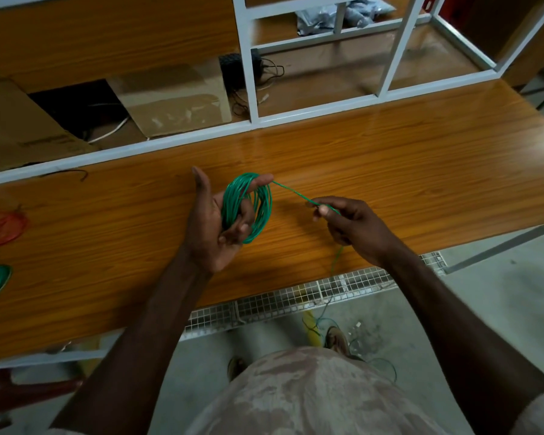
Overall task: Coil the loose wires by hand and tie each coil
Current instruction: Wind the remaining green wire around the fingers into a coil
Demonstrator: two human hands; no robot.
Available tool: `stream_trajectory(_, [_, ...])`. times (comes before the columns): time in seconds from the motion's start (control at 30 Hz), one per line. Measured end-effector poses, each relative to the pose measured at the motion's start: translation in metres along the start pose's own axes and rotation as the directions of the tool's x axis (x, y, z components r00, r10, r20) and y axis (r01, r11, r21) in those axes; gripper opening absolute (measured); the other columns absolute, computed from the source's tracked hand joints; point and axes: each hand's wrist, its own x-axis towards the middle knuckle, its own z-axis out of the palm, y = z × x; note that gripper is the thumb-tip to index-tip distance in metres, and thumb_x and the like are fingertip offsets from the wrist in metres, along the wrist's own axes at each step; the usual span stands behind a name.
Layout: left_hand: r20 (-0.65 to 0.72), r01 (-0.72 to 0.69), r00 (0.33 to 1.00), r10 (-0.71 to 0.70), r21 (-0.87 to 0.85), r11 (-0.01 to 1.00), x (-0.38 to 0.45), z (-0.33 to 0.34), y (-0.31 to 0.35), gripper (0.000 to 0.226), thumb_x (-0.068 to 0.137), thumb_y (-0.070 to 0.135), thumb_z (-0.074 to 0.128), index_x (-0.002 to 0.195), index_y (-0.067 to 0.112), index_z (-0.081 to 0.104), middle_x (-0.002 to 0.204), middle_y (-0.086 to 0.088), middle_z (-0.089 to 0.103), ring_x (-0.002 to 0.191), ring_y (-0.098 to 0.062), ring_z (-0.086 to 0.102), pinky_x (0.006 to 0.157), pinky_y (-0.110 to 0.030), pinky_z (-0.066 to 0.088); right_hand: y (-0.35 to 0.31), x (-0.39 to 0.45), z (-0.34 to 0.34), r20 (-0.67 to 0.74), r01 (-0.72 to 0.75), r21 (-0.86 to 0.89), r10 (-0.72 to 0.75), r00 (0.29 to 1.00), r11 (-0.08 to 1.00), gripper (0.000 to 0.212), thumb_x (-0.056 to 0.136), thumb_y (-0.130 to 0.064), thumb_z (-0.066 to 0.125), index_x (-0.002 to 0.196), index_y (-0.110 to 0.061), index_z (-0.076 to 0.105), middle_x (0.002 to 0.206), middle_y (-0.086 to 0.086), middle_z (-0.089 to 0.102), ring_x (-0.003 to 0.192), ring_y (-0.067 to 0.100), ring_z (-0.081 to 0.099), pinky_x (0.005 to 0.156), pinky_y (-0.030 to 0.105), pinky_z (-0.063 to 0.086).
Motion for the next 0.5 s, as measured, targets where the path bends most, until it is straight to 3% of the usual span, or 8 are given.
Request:
stream_trajectory(0.1, [-0.028, 0.008, 1.000, -0.010, -0.053, 0.999, -0.004, -0.008, -0.003, 0.112, 0.096, 0.083, 0.000, 0.148, 0.003, 0.058, 0.051, 0.000, 0.046, 0.035, -0.005, 0.022, 0.042, -0.025, 0.012, 0.003, -0.004, -0.016, -0.019, -0.005, 0.004, 0.005, 1.000, 1.000, 0.039, 0.110, -0.026, 0.056, 0.125, 0.008, 0.069, 0.074, 0.023, 0.030, 0.058, 0.022, 0.021, 0.050, 0.031, 0.022])
stream_trajectory(0.17, [-0.042, 0.003, 0.999, -0.007, -0.079, 0.997, -0.006, -0.009, -0.004, 0.110, 0.097, 0.083, 0.002, 0.147, 0.002, 0.059, 0.049, 0.000, 0.043, 0.034, -0.004, 0.022, 0.039, -0.021, 0.015, 0.005, -0.005, -0.023, -0.098, -0.021, -0.012, 0.020, 0.995, 1.000, 0.046, 0.109, -0.023, 0.058, 0.113, 0.022, 0.061, 0.066, 0.015, 0.024, 0.054, 0.016, 0.021, 0.050, 0.029, 0.021])
stream_trajectory(0.2, [-0.043, -0.003, 0.999, -0.001, -0.080, 0.997, -0.007, -0.008, -0.005, 0.108, 0.098, 0.081, 0.004, 0.146, 0.001, 0.059, 0.048, 0.001, 0.041, 0.034, -0.005, 0.019, 0.039, -0.021, 0.015, 0.007, -0.003, -0.024, -0.166, -0.036, -0.034, 0.030, 0.986, 0.999, 0.042, 0.109, -0.021, 0.059, 0.109, 0.020, 0.063, 0.062, 0.006, 0.028, 0.051, 0.012, 0.024, 0.049, 0.028, 0.021])
stream_trajectory(0.3, [-0.061, -0.019, 0.998, 0.015, -0.055, 0.998, -0.011, -0.002, -0.009, 0.090, 0.108, 0.068, 0.013, 0.145, 0.002, 0.061, 0.046, 0.002, 0.036, 0.037, -0.007, 0.014, 0.040, -0.023, 0.010, 0.017, 0.009, -0.027, -0.395, -0.074, -0.173, 0.000, 0.919, 0.982, 0.031, 0.110, -0.026, 0.061, 0.089, -0.008, 0.074, 0.052, -0.014, 0.040, 0.047, 0.006, 0.031, 0.054, 0.029, 0.025])
stream_trajectory(0.4, [-0.108, -0.066, 0.992, 0.067, 0.014, 0.998, -0.013, 0.003, -0.015, 0.061, 0.114, 0.048, 0.031, 0.144, 0.005, 0.063, 0.046, 0.005, 0.035, 0.041, -0.011, 0.010, 0.041, -0.025, 0.010, 0.026, 0.018, -0.027, -0.503, -0.142, -0.340, -0.052, 0.863, 0.929, 0.038, 0.111, -0.035, 0.056, 0.081, -0.016, 0.070, 0.049, -0.013, 0.047, 0.047, 0.003, 0.036, 0.057, 0.033, 0.029])
stream_trajectory(0.5, [-0.149, -0.083, 0.985, 0.084, 0.007, 0.996, -0.015, 0.005, -0.016, 0.053, 0.111, 0.041, 0.041, 0.143, 0.005, 0.063, 0.044, 0.005, 0.033, 0.039, -0.007, 0.014, 0.038, -0.018, 0.016, 0.027, 0.023, -0.024, -0.511, -0.179, -0.418, -0.068, 0.857, 0.891, 0.041, 0.111, -0.034, 0.056, 0.080, -0.012, 0.070, 0.049, -0.007, 0.040, 0.044, 0.008, 0.034, 0.054, 0.034, 0.027])
